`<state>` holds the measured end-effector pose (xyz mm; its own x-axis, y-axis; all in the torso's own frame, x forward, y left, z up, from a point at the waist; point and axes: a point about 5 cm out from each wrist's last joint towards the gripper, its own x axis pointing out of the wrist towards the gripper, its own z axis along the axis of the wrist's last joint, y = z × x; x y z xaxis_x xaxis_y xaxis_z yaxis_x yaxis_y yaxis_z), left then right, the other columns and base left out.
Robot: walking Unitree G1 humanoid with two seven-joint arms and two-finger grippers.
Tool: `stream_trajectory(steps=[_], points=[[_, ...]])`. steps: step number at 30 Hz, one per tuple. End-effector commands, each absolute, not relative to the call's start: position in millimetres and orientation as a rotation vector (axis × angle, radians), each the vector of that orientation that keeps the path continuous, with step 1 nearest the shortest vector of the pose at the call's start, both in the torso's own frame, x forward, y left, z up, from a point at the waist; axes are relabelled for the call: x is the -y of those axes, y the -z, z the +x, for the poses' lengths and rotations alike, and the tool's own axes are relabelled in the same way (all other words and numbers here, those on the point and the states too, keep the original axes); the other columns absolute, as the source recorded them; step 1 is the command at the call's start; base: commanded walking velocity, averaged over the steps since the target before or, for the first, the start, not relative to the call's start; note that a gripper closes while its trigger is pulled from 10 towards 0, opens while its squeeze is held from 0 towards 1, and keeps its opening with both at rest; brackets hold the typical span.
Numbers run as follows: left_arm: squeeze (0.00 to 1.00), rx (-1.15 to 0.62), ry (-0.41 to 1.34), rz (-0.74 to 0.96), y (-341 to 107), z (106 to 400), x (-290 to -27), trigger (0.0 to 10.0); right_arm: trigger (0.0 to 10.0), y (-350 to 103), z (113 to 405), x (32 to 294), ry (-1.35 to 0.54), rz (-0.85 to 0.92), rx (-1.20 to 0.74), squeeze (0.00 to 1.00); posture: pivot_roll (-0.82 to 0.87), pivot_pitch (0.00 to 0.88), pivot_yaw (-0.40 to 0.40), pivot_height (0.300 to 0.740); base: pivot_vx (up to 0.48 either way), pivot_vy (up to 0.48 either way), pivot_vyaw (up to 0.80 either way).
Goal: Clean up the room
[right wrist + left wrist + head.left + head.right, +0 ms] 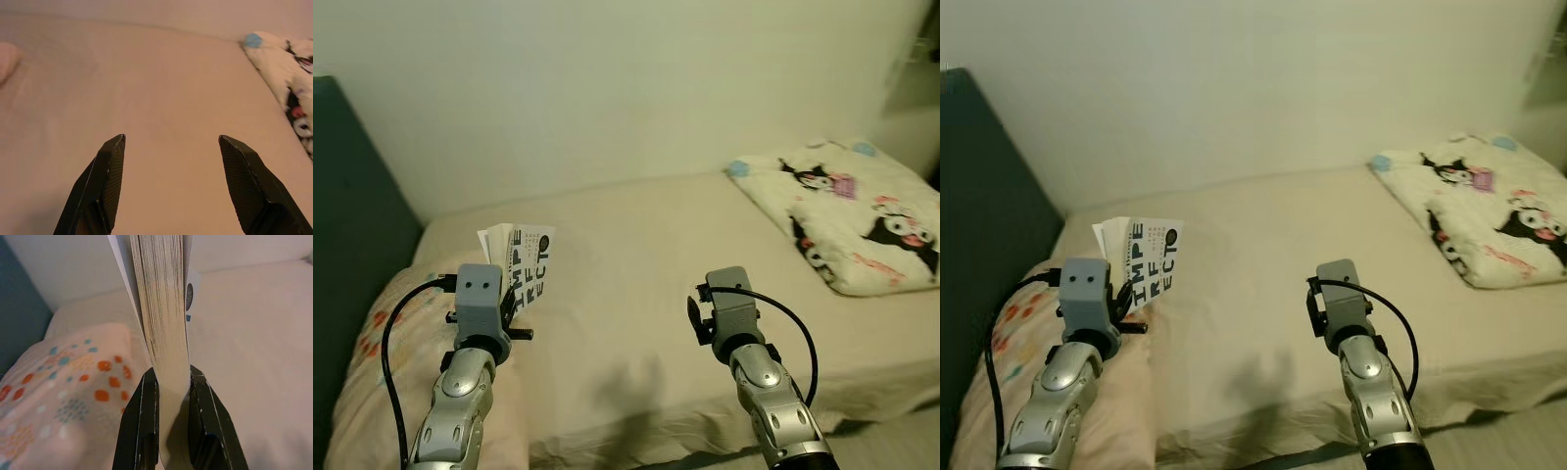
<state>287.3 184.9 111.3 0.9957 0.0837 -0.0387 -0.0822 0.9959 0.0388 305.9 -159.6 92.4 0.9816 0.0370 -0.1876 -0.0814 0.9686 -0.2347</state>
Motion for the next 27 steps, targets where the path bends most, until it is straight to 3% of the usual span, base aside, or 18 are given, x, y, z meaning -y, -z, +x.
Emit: stream_trajectory(steps=[1, 23, 27], points=[[0.00, -0.018, -0.082, 0.056, -117.4, 289.8, -188.3, 10.0, 10.0, -91.4, 306.4, 156.5, -0.066, -0.237, -0.186, 0.00, -0.07, 0.064, 0.027, 0.740, 0.000, 0.000, 0.80], [0.00, -0.052, 0.014, 0.051, -113.0, 287.7, -181.2, 10.0, 10.0, -93.1, 305.7, 158.2, -0.056, -0.224, -0.175, 0.00, -0.07, 0.053, 0.033, 0.740, 0.000, 0.000, 0.80], [0.00, -0.064, 0.036, 0.047, -111.2, 287.4, -178.7, 10.0, 10.0, -93.3, 305.3, 160.9, -0.032, -0.183, -0.169, 0.00, -0.07, 0.051, 0.033, 0.740, 0.000, 0.000, 0.00]])
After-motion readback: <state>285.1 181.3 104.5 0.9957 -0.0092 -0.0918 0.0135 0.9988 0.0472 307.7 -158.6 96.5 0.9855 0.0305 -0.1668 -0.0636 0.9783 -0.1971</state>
